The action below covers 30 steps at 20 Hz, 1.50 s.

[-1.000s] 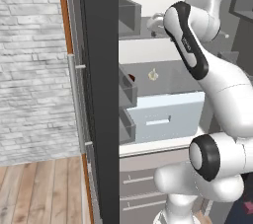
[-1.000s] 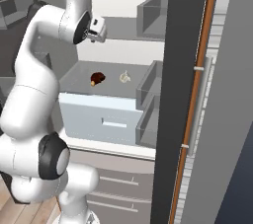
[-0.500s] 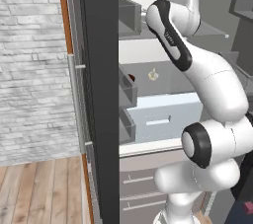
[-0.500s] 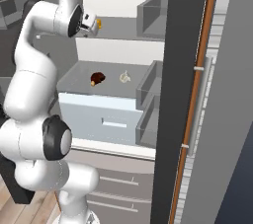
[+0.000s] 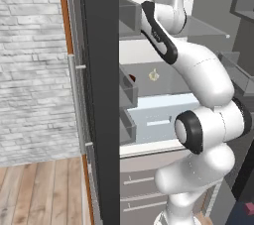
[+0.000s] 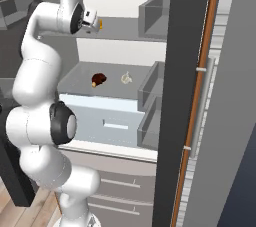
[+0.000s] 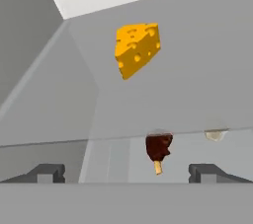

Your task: Take the cheese, steak, and garlic from the fridge and place them on the plate on the dining counter to create an appetizer plate.

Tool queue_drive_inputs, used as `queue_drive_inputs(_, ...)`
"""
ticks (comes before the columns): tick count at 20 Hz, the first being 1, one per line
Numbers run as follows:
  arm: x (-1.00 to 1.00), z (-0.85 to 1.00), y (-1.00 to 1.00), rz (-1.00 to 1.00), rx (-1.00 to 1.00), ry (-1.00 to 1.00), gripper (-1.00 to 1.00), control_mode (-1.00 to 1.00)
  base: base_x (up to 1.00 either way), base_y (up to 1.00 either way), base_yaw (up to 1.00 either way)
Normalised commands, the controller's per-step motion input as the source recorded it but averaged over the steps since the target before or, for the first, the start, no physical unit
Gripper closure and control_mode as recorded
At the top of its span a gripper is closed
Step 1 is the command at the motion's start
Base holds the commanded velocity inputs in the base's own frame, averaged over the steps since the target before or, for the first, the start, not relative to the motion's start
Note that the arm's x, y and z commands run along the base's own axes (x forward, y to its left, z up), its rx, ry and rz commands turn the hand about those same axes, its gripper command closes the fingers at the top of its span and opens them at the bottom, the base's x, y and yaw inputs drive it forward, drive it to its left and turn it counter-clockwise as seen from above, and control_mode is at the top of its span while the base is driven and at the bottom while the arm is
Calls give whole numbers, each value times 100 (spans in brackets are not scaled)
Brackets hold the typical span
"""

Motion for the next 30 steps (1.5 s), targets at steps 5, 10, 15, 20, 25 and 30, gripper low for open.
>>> queue_drive_inputs(5,55,0,8,-6,-9,0,-100,-100,0,0,0)
queue_drive_inputs(10,52,0,0,-6,-7,0,-100,-100,0,0,0)
queue_drive_inputs(15,51,-7,0,-3,-1,0,-100,-100,0,0,0)
queue_drive_inputs(20,52,-17,1,-4,-1,0,-100,-100,0,0,0)
queue_drive_inputs(25,46,-12,3,-4,-2,0,-100,-100,0,0,0)
queue_drive_inputs(30,48,-10,3,-4,-2,0,-100,-100,0,0,0)
